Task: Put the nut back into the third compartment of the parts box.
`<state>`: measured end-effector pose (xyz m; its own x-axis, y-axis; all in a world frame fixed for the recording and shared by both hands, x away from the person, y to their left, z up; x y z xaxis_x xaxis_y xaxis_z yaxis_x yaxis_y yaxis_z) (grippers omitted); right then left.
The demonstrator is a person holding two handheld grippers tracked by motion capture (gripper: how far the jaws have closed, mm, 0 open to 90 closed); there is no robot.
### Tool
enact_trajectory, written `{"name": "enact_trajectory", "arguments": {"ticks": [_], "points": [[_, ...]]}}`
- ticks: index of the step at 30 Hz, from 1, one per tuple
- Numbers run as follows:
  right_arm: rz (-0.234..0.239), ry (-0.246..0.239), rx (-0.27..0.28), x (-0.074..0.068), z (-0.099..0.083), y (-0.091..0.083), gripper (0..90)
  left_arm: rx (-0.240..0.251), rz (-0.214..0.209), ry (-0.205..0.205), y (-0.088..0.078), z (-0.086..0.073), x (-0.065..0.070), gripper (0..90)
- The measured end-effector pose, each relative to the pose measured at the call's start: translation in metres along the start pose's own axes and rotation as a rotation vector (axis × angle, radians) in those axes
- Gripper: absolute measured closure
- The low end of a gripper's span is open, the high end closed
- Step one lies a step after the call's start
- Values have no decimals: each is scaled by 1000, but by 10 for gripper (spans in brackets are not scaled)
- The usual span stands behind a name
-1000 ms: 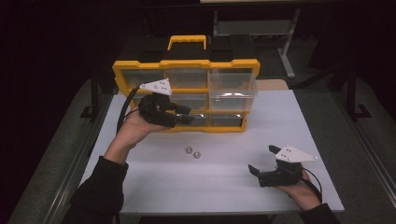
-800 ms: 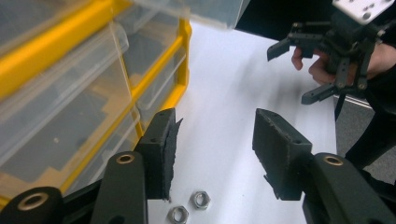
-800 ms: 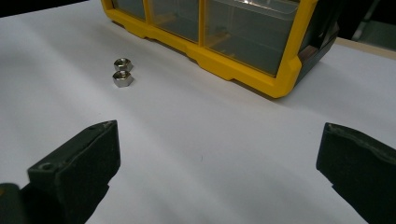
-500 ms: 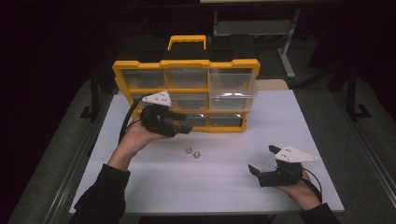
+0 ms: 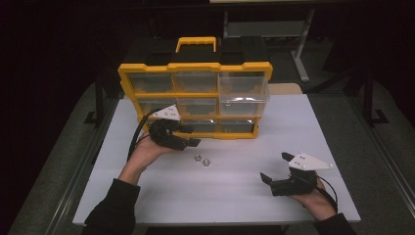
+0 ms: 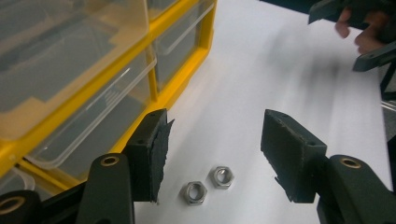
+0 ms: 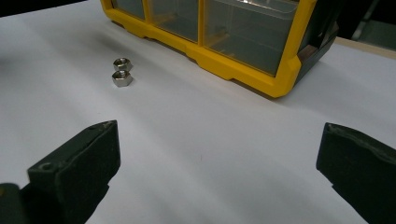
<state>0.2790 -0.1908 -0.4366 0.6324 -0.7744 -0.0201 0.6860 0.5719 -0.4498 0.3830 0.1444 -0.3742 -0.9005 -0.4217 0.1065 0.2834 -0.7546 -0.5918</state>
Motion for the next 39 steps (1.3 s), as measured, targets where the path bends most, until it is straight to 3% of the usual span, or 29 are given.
{"name": "enact_trajectory", "arguments": {"ticks": [13, 36, 39], "points": [[2, -9, -5, 0, -1, 1, 0, -29, 29, -37, 26, -33, -15, 444], [2, -4, -6, -1, 0, 1, 0, -119, -19, -35, 54, -59, -14, 558], [2, -6, -3, -1, 0, 1, 0, -122, -27, -54, 58, -62, -12, 567]]}}
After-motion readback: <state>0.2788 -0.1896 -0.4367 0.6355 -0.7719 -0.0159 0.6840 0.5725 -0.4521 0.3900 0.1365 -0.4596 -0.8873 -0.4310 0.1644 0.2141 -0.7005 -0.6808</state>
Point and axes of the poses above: each handheld gripper's, and its own axes: y roughly forward along the jaws, z roughly out of its top, x roughly to its right, the point moved 4 cm from there along y, roughly forward along the jaws
